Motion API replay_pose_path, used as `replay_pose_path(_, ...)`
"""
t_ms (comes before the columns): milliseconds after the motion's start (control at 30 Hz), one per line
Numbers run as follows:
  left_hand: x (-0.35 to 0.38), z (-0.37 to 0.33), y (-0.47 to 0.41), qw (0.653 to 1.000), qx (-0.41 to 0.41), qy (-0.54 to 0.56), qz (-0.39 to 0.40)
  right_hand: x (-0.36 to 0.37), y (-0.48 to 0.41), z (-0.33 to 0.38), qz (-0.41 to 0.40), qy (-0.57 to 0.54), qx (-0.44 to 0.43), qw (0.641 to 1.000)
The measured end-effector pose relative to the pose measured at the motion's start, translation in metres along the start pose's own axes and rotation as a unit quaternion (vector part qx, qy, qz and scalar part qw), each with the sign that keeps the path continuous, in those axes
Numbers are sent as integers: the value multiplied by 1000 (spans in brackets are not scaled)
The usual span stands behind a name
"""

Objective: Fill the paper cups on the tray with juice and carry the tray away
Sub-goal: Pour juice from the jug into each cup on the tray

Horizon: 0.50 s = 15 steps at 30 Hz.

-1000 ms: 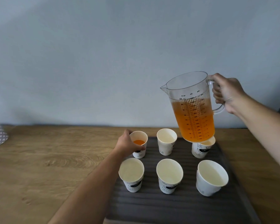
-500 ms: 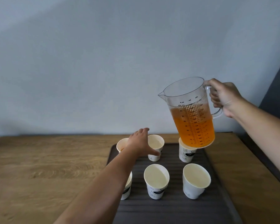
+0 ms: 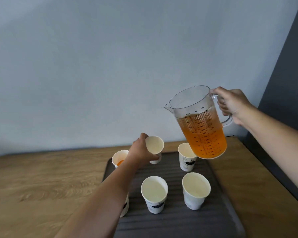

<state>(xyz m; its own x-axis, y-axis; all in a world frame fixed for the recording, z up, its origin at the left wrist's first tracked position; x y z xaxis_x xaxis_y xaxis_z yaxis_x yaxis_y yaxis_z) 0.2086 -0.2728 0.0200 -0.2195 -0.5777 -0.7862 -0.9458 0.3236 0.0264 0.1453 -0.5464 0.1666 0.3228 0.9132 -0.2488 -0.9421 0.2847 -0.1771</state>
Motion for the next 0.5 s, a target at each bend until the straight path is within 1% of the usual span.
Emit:
replay_pose_path(67, -14, -8, 9, 999, 11, 45, -21, 3, 2, 8, 5, 8, -7, 1000)
replay_pose_path(200, -34, -17, 28, 994, 20, 98, -41, 12, 8, 25, 27, 43, -21, 998)
replay_pose_path(333, -41, -19, 43, 990, 21, 133, -43, 22, 14, 34, 58, 100, -24, 993)
replay_pose_path(500, -37, -14, 52, 988, 8, 148, -37, 33, 21, 32, 93, 162, -14, 982)
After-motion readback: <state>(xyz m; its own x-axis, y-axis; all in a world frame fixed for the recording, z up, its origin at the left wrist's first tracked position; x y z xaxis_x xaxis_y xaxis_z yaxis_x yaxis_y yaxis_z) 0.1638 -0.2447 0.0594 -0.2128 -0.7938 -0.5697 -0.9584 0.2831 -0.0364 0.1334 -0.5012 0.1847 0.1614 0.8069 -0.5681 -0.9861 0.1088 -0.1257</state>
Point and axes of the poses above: each hand's wrist, its own y-axis away from the middle knuckle, its own x-axis out of the palm, z = x × y, the point moved 7 cm from there along -y, towards the middle knuckle, and after that the axes turned 8 degrees about z, right-handed, at the moved point
